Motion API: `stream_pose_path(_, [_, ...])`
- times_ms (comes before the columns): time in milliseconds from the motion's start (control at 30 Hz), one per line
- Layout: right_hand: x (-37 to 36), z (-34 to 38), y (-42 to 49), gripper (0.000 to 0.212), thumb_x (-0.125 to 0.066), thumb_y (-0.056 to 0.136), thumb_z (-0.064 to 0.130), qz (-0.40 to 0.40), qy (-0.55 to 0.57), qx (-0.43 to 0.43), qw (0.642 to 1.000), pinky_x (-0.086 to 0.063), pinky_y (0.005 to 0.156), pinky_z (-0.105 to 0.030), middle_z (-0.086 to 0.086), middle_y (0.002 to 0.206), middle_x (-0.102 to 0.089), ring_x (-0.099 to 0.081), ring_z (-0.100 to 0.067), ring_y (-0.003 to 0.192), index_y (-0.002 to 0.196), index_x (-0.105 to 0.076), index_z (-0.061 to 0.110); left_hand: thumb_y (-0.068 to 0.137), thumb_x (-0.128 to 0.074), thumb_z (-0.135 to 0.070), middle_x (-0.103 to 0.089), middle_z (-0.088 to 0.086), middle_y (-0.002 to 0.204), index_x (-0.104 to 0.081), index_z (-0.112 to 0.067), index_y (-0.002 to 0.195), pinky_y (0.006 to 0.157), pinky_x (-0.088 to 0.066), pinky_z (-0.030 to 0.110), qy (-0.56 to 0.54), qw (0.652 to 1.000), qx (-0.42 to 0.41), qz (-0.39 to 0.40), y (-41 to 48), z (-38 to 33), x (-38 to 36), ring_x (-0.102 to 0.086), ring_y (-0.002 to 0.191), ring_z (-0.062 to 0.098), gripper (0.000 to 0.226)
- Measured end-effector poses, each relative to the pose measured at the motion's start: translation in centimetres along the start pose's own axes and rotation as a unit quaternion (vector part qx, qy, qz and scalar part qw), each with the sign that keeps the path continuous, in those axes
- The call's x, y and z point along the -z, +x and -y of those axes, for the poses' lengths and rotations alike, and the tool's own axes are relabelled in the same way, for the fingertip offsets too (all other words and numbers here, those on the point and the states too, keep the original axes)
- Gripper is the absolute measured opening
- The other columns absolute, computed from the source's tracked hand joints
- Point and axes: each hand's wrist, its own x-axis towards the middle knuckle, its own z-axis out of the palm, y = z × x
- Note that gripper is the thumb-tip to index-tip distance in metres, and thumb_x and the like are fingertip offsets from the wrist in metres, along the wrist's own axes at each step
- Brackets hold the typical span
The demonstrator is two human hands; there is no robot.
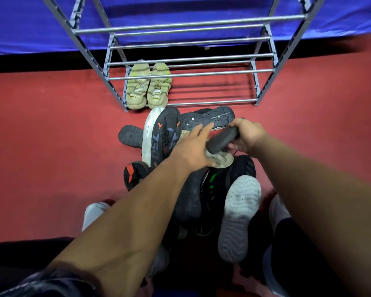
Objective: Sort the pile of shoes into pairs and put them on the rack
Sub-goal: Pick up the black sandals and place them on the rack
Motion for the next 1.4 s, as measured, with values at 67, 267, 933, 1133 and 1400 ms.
stream_pose_path(67, [-0.2, 0.8, -0.5, 0.012, -0.065, 0.096, 0.025, 0.027, 0.005, -0.017, 0.999, -0.06, 0.05, -0.032, -0.006, 0.078, -0.06, -0.06, -0.014, 0.052, 0.1, -0.061, 0.015, 0.087, -0.082, -0.047, -0.04, -0.003, 0.162, -0.034, -0.035, 0.162, 0.117, -0.041, 0.044, -0.056, 0.997, -0.023, -0.046, 0.1, -0.9, -0.3, -0.046, 0.144, 0.025, 0.09])
stream_pose_path(267, [1.0, 1.7, -1.2, 0.053, -0.051, 0.099, 0.067, 0.026, -0.164, 0.076, 0.983, -0.059, 0.065, -0.037, -0.007, 0.081, -0.07, -0.066, -0.023, 0.066, 0.105, -0.066, 0.016, 0.104, -0.058, -0.049, -0.073, -0.006, 0.094, -0.072, -0.022, 0.106, 0.08, -0.054, 0.031, -0.319, 0.913, 0.079, -0.24, -0.5, -2.0, 3.1, -0.068, 0.089, 0.01, 0.032])
stream_pose_path(933, [-2.2, -2.7, -2.8, 0.052, -0.073, 0.078, 0.064, -0.055, -0.514, 0.198, 0.833, -0.055, 0.08, -0.035, -0.009, 0.101, -0.072, -0.069, -0.033, 0.099, 0.102, -0.065, 0.018, 0.09, -0.071, -0.051, -0.053, 0.019, 0.14, -0.048, -0.001, 0.134, 0.109, -0.04, 0.046, -0.138, 0.897, 0.336, -0.25, -1.6, 7.8, 2.3, -0.047, 0.133, 0.041, 0.07])
stream_pose_path(1133, [-1.9, -4.2, -1.3, 0.064, -0.075, 0.076, 0.067, -0.079, -0.529, 0.126, 0.836, -0.05, 0.076, -0.031, -0.008, 0.098, -0.066, -0.07, -0.032, 0.099, 0.112, -0.065, 0.015, 0.068, -0.082, -0.074, -0.038, 0.017, 0.159, -0.015, -0.004, 0.162, 0.121, -0.037, 0.049, -0.099, 0.945, 0.31, -0.024, -2.7, 8.7, -1.2, -0.036, 0.148, 0.037, 0.135])
stream_pose_path(1400, [-2.9, -5.5, -0.4, 0.093, -0.081, 0.075, 0.066, -0.065, -0.522, 0.099, 0.845, -0.053, 0.101, -0.043, -0.016, 0.135, -0.058, -0.061, -0.036, 0.124, 0.138, -0.048, 0.007, 0.074, -0.081, -0.072, -0.023, 0.013, 0.168, 0.004, -0.018, 0.169, 0.122, -0.032, 0.047, -0.03, 0.937, 0.346, 0.036, -2.2, 8.2, 0.0, -0.023, 0.155, 0.036, 0.138])
